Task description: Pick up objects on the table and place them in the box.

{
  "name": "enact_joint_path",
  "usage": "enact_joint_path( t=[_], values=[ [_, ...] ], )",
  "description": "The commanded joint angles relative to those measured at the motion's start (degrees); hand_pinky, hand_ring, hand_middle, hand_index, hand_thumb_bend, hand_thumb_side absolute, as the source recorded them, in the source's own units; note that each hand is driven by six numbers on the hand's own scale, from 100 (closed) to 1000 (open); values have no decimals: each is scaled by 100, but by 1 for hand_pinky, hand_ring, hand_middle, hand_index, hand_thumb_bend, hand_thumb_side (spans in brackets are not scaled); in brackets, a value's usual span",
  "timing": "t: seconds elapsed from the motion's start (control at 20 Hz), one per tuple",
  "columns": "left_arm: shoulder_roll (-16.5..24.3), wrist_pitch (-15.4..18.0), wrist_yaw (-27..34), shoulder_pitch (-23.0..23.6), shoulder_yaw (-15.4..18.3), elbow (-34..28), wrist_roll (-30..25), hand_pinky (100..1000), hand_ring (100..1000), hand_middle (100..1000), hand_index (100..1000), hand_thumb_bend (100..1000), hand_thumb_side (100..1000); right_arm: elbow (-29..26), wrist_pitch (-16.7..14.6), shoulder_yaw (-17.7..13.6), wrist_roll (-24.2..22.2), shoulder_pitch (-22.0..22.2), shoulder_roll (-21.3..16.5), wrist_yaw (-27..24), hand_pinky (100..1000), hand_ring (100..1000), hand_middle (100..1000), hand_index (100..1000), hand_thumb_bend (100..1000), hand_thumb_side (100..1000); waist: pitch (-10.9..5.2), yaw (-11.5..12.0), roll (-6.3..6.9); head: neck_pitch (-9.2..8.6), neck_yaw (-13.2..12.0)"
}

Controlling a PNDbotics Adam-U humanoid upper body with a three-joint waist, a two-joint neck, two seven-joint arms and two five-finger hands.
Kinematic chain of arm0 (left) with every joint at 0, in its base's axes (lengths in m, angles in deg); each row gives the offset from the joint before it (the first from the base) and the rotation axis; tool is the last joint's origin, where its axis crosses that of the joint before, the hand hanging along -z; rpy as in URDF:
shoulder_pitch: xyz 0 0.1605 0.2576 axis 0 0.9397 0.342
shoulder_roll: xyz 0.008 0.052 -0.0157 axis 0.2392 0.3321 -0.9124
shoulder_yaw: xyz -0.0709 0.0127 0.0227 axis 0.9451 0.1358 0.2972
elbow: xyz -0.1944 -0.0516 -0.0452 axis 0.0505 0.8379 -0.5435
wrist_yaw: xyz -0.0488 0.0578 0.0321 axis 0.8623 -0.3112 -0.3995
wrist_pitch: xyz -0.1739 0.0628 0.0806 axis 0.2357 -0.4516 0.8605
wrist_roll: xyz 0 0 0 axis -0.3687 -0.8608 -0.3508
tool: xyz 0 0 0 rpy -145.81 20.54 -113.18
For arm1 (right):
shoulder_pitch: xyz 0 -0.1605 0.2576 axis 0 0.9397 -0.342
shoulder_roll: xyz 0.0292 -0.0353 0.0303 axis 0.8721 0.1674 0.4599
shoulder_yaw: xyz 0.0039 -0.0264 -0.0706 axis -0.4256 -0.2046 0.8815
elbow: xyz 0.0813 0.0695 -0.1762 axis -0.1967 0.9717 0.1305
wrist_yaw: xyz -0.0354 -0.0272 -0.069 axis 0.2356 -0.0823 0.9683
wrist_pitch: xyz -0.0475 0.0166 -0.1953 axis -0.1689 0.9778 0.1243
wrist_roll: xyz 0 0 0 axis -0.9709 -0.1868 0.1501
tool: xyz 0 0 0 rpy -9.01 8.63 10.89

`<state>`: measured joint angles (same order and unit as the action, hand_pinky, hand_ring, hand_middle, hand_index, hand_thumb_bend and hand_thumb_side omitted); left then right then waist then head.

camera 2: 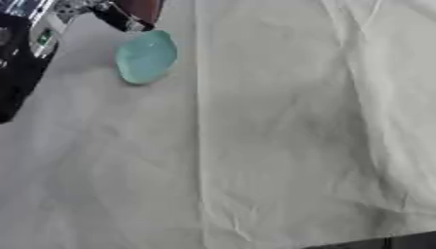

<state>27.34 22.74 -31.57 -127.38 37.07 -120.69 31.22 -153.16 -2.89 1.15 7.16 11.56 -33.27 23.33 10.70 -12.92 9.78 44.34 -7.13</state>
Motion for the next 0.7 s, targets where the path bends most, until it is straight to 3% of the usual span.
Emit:
enact_joint_path(
  t=[0.05,0.15,0.4,0.55,0.7],
  values=[
    [179,21,-57,-99,4,29,-138,100,277,279,354,424,100,-106,-2,-30,-19,-38,-54,-24,399,489,560,678,100,564,-91,-2,-33,-22,-63],
    [142,31,-105,-95,-2,152,-411,100,352,363,430,402,100,-106,-5,-30,-21,-42,-54,-25,399,489,560,678,100,563,-85,-6,-28,-22,-67],
    [27,31,-99,-121,11,340,-865,114,373,405,457,395,100,-106,-14,-24,-28,-53,-61,-30,399,489,560,678,100,563,-65,-8,-13,-22,-66],
    [-51,42,-110,-146,14,467,-954,244,456,480,540,401,100,-106,-20,-19,-35,-64,-63,-32,399,489,560,678,100,562,-53,-7,-8,-22,-66],
    [-108,62,-175,-159,18,574,-968,270,469,494,557,407,100,-106,-25,-18,-40,-70,-65,-38,399,489,560,678,100,562,-43,-9,-5,-22,-67]
  ],
)
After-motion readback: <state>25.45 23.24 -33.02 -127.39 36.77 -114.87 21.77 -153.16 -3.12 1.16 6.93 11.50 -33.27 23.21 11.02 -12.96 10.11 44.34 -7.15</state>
